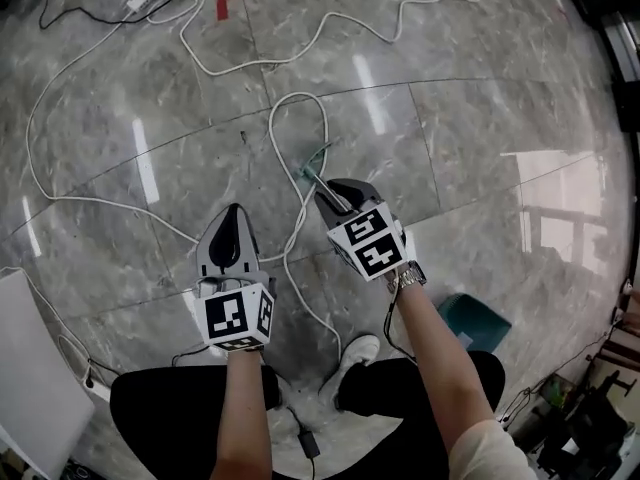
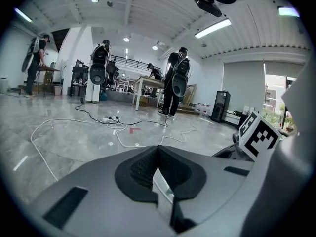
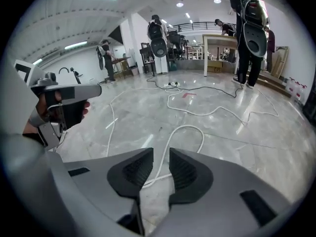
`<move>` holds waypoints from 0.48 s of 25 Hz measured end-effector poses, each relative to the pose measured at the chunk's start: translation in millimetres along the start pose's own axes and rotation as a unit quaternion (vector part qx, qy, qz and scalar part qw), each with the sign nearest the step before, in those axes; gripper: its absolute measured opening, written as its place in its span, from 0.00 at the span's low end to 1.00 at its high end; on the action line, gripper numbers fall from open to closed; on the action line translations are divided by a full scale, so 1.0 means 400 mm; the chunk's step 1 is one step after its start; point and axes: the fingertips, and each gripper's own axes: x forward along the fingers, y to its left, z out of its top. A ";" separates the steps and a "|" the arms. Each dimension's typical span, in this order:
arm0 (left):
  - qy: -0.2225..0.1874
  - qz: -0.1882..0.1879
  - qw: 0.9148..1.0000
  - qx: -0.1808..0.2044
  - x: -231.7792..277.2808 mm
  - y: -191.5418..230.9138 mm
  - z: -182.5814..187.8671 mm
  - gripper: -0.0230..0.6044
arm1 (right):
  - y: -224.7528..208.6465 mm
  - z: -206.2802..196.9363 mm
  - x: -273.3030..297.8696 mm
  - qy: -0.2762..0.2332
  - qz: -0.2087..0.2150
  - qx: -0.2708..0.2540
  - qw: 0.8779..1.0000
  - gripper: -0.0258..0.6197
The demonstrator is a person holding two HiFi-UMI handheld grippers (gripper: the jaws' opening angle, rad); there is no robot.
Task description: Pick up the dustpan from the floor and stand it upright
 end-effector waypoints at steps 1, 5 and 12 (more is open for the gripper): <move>-0.002 0.007 1.000 0.005 0.028 0.009 -0.045 0.05 | -0.020 -0.032 0.052 0.005 -0.003 -0.002 1.000 0.18; -0.011 0.012 1.000 0.008 0.107 0.032 -0.181 0.05 | -0.068 -0.136 0.234 0.034 -0.005 -0.020 0.999 0.18; -0.029 0.019 0.999 -0.007 0.134 0.052 -0.230 0.05 | -0.073 -0.193 0.365 0.076 -0.006 -0.048 0.996 0.18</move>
